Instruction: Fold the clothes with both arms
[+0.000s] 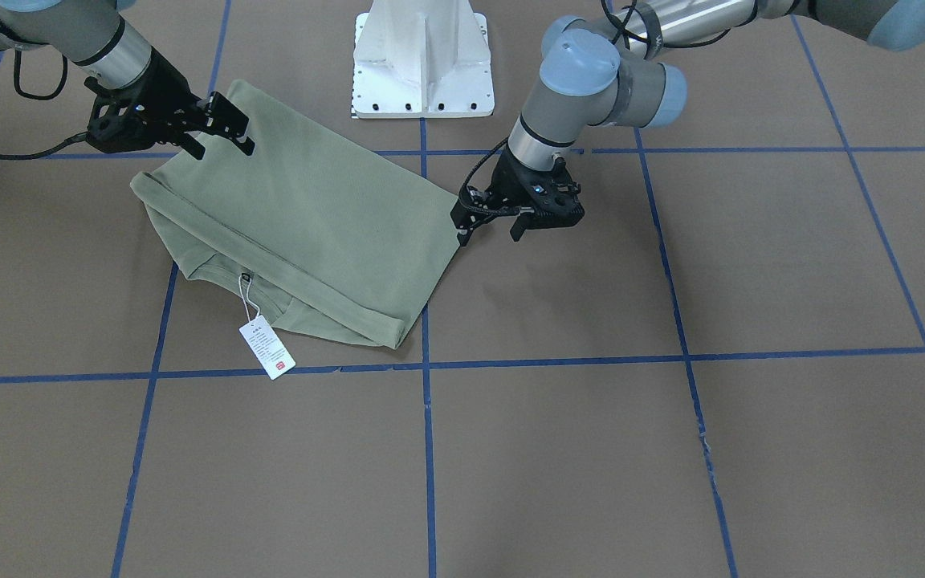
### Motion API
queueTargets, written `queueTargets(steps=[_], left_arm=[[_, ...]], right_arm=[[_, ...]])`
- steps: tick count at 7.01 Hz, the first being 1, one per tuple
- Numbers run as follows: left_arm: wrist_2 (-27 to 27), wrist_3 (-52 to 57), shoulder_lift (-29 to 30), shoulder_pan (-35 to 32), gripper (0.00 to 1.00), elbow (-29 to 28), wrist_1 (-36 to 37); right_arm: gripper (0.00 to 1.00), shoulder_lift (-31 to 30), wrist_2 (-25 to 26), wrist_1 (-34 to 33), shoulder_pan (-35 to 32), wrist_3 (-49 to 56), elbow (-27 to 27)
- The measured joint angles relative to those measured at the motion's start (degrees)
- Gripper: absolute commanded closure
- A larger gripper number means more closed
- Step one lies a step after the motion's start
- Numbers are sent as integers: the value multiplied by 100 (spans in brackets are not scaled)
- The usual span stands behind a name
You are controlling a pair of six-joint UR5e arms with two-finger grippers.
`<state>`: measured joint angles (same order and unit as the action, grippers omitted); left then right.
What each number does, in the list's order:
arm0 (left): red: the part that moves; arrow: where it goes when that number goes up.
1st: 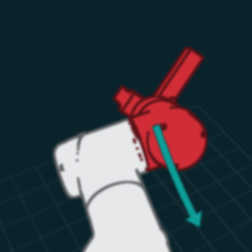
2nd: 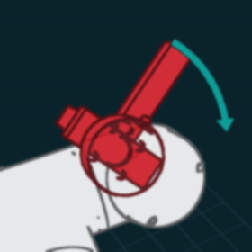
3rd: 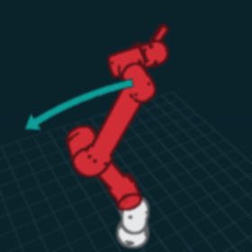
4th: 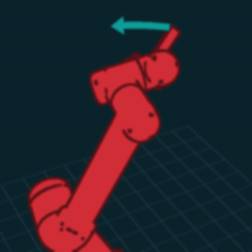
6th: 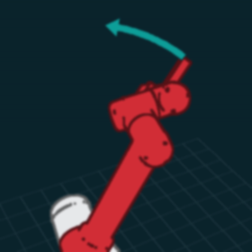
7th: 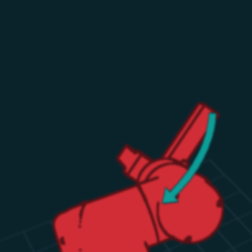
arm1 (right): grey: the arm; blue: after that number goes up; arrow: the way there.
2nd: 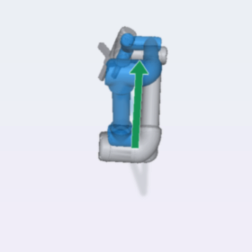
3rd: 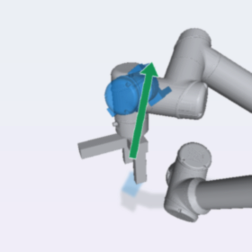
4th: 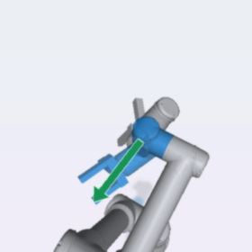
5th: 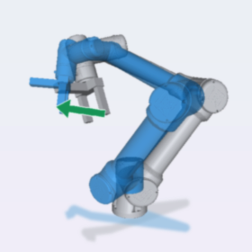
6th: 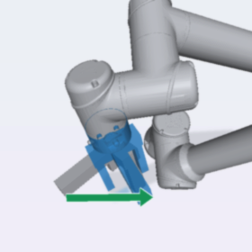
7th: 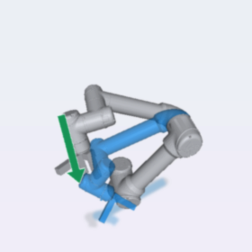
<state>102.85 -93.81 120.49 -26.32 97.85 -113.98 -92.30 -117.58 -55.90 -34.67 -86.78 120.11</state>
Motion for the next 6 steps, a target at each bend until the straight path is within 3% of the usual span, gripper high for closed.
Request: queueTargets(steps=[3,5,6], left_arm=[[-129,-501,30,424,4,63,455],[-135,-640,60,532,19,10,526],[-136,-669,78,555,37,-21,522]], right_arm=[[0,114,145,-2,-231,3,-92],[0,121,155,0,-243,3,-119],[0,120,156,0,-247,3,-131]])
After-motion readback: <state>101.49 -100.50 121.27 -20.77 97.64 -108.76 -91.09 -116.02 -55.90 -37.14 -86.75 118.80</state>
